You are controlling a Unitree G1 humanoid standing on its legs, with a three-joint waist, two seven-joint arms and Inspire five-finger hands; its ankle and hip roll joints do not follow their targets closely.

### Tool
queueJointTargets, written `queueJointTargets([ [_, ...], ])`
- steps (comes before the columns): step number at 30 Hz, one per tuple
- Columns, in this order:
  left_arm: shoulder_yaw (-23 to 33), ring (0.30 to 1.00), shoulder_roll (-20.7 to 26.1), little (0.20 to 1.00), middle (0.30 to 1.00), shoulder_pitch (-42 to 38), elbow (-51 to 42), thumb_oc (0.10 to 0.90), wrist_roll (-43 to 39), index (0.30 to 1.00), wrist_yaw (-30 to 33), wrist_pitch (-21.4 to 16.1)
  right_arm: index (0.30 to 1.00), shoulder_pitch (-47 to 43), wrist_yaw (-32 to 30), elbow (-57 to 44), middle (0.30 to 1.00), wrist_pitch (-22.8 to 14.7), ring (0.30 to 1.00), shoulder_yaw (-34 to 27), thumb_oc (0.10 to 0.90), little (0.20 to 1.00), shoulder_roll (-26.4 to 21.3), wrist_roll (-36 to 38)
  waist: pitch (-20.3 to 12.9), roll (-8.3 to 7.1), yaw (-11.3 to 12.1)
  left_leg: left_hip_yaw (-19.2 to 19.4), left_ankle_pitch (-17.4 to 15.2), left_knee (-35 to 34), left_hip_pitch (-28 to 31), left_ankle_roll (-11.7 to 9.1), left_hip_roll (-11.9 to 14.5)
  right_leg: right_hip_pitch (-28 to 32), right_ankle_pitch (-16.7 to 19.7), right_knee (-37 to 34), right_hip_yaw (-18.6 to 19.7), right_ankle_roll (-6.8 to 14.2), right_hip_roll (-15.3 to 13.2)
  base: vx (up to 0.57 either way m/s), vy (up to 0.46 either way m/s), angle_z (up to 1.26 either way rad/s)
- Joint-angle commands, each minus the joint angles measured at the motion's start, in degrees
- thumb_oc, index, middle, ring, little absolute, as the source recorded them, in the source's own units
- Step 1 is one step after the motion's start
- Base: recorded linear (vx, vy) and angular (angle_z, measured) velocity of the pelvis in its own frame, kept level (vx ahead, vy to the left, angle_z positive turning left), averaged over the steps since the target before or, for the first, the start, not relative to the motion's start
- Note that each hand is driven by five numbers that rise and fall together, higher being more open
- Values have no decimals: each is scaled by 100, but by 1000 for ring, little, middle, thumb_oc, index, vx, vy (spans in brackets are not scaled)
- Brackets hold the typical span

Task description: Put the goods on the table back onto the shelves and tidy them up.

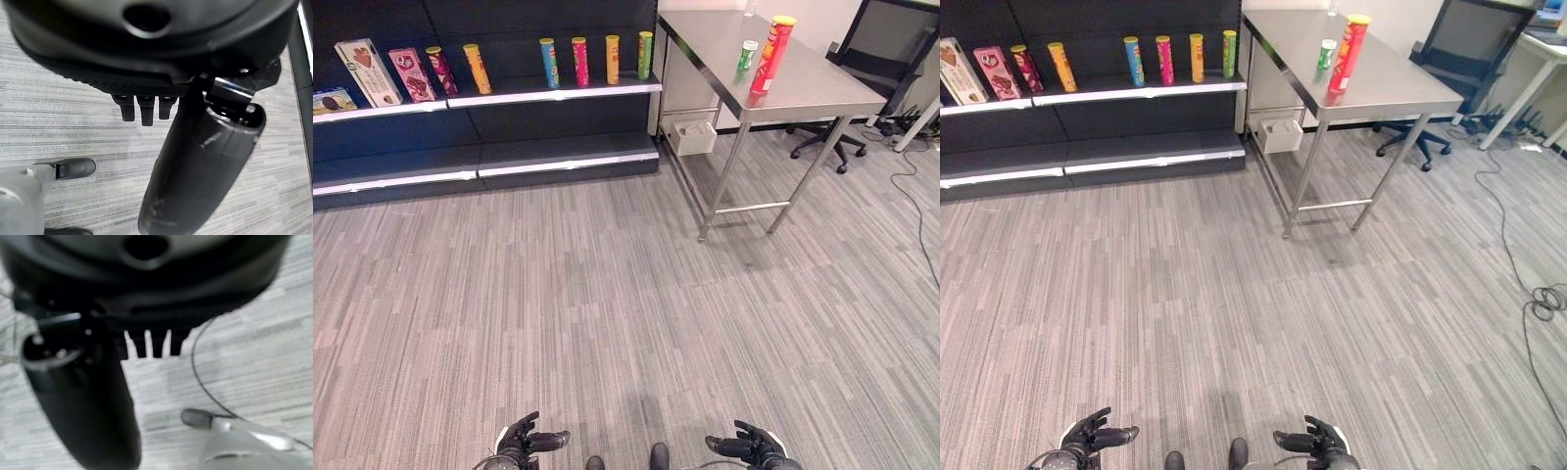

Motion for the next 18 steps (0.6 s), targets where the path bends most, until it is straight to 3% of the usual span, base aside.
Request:
queueJointTargets([
  [1,76,900,94,900,900,-221,-214,800,-109,900,-17,-255,900,-202,-99,-238,900,-164,900,19,800,900,-247,118,-155,-50,-7,93,-450,35,-22,-422,235,47,-393,69,-196,786,-503,0,0,0],
  [18,0,900,-1,900,900,-186,165,800,72,900,-38,-197,900,-200,-72,-100,900,-122,900,134,800,900,-272,14,-160,-70,5,-16,-498,35,34,-400,251,124,-493,69,-118,728,-429,11,-4,0],
])
